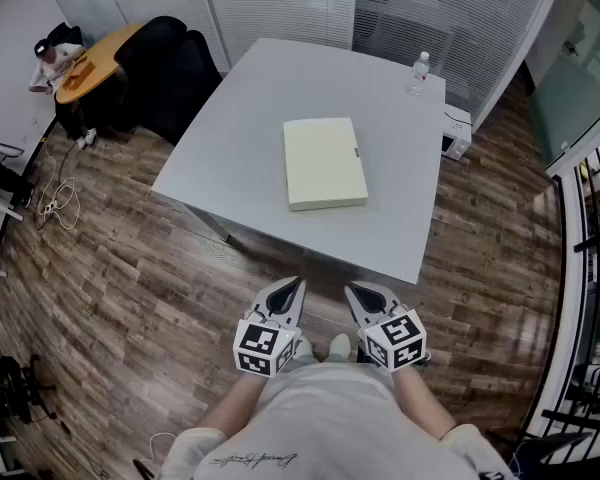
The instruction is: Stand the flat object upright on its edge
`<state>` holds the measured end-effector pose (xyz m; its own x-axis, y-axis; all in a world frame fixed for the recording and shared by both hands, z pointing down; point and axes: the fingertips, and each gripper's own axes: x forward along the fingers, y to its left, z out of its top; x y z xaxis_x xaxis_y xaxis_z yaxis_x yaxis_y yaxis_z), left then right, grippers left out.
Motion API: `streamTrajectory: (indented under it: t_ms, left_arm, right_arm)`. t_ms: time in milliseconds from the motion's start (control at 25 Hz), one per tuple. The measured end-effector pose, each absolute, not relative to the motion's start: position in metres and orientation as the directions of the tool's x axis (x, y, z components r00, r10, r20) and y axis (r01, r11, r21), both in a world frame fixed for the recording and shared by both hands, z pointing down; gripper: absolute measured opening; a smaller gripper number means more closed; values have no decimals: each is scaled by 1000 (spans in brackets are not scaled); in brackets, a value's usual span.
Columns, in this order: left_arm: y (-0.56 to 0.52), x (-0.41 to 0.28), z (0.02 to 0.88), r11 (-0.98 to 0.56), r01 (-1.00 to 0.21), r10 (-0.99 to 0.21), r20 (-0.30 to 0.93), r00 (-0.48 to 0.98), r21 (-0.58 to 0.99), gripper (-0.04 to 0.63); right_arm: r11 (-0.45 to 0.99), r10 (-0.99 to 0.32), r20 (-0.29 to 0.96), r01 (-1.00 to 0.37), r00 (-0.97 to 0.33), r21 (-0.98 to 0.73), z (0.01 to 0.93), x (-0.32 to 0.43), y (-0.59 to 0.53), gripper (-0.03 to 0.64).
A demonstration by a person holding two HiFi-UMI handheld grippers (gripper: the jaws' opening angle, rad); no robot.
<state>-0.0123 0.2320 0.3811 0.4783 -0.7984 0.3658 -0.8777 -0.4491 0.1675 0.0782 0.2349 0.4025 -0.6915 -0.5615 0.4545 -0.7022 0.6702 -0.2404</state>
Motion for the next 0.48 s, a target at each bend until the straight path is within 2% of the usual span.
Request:
streamTrajectory:
  t_ms: [480]
  left_arm:
    - [232,-27,377,-479,-862,-791,345,506,166,11]
  right_arm:
    - [657,-576,442,-711,-688,-249,400,63,234,25]
